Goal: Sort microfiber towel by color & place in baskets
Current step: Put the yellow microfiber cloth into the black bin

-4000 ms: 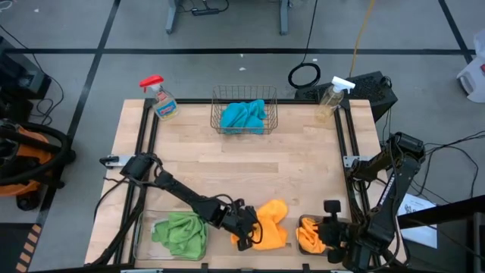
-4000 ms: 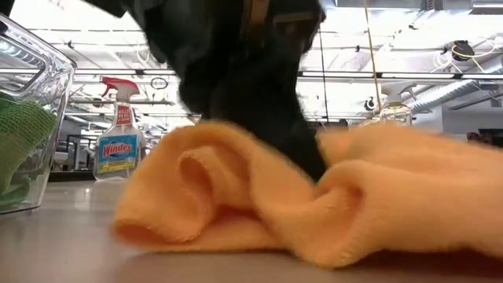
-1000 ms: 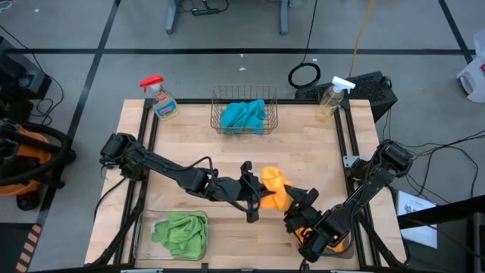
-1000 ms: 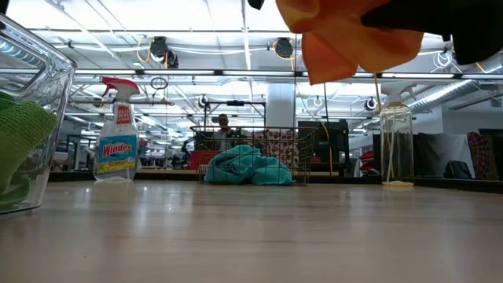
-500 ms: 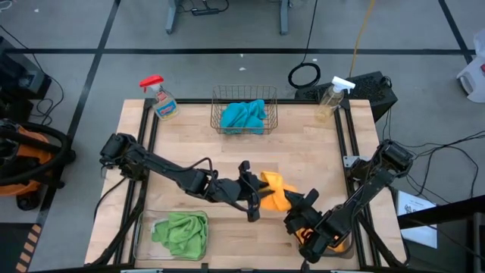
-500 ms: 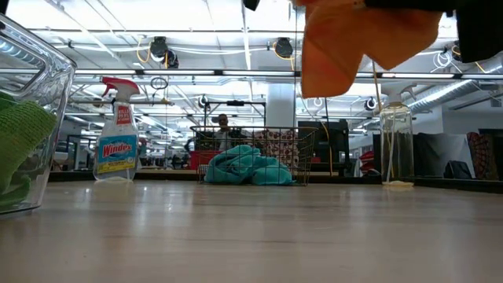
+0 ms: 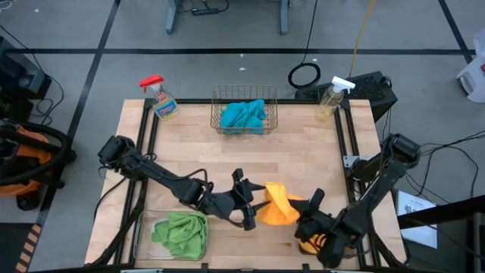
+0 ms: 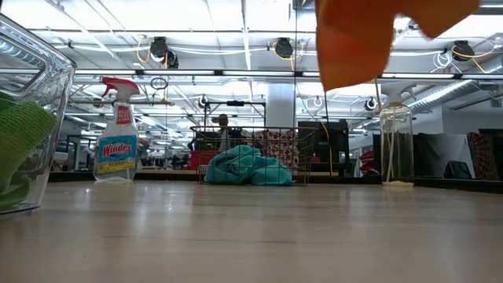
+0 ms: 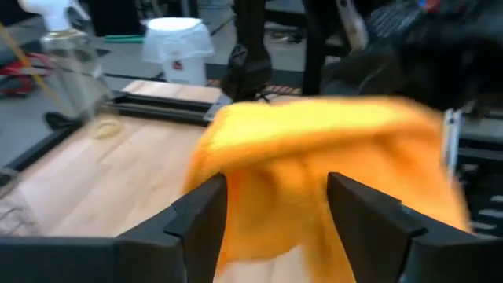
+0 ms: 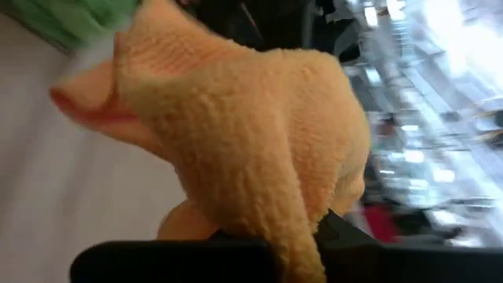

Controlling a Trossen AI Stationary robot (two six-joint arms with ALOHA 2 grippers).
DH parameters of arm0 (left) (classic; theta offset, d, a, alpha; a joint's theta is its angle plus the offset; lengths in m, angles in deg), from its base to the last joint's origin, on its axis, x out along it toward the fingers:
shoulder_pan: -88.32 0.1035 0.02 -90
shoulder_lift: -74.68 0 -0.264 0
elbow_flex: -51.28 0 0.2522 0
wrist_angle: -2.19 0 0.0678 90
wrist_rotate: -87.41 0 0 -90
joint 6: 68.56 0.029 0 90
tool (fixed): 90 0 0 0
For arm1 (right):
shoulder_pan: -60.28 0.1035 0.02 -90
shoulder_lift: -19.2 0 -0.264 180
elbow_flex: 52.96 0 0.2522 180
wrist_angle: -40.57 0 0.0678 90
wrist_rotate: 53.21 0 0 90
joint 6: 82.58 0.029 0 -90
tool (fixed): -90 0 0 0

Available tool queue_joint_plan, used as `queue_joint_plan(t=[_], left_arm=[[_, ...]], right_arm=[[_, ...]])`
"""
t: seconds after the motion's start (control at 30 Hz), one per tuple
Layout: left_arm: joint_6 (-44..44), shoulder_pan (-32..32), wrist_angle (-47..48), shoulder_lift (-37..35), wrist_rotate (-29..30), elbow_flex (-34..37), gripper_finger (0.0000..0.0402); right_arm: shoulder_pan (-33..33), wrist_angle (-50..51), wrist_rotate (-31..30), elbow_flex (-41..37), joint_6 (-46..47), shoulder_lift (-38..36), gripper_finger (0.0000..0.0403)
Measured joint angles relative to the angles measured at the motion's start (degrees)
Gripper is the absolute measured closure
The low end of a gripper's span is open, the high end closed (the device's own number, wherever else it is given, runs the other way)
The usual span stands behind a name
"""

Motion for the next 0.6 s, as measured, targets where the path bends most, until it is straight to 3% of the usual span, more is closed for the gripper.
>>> queue_joint_plan(t=[0.27, 0.6], left_arm=[[-0.5, -3.4, 6.4, -0.1, 10.1, 0.0, 0.0176], [-2.7, -4.6, 9.6, -0.2, 10.6, 0.0, 0.0175]], right_arm=[[3.9, 0.4, 15.5, 0.0, 13.6, -9.1, 0.0402], [4.8, 13.0, 38.6, 0.0, 37.2, -17.6, 0.0402]])
